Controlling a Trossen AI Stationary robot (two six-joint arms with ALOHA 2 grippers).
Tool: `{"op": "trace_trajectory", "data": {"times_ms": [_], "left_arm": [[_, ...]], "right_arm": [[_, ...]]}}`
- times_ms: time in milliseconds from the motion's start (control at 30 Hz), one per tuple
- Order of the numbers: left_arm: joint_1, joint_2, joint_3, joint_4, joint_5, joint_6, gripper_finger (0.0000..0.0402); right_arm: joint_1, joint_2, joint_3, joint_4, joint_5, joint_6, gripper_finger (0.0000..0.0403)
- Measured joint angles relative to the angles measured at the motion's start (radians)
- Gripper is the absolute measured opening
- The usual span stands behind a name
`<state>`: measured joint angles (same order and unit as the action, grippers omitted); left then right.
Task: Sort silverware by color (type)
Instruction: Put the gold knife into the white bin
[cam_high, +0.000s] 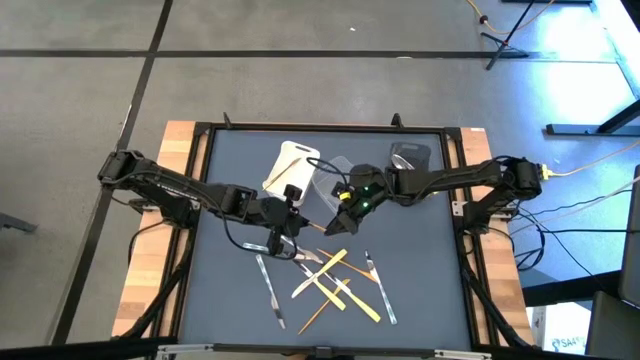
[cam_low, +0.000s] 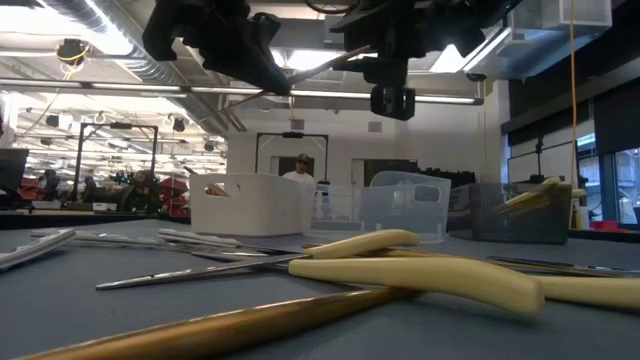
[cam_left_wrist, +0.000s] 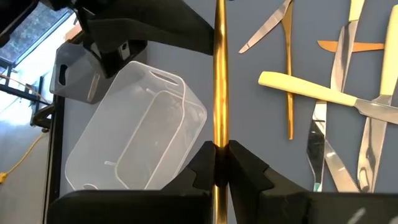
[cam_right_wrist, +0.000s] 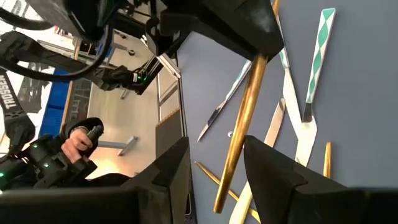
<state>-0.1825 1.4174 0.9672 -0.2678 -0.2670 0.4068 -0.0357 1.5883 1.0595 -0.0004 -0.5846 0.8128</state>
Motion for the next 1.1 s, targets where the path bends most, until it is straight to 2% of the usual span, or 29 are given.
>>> {"op": "trace_trajectory", "data": {"times_ms": [567,700,1000,1100], "left_arm": [[0.001,0.0,0.0,-0.001,-0.005,-0.003,0.0019],[0.001,0.0,0.0,0.0,-0.005,-0.003,0.0019],[0.001,0.0,0.0,-0.004,-0.005,-0.003,0.0019],[0.001,0.0,0.0,-0.005,-0.006,-0.003,0.0019]], "right_arm": [[0.024,0.0,0.0,-0.003,0.05,0.002,0.0135],[0.023,0.0,0.0,-0.004,0.05,0.002,0.0107],[0.022,0.0,-0.001,-0.013,0.062,-0.001,0.0013],[0.022,0.0,-0.001,-0.015,0.073,-0.001,0.0007]]}}
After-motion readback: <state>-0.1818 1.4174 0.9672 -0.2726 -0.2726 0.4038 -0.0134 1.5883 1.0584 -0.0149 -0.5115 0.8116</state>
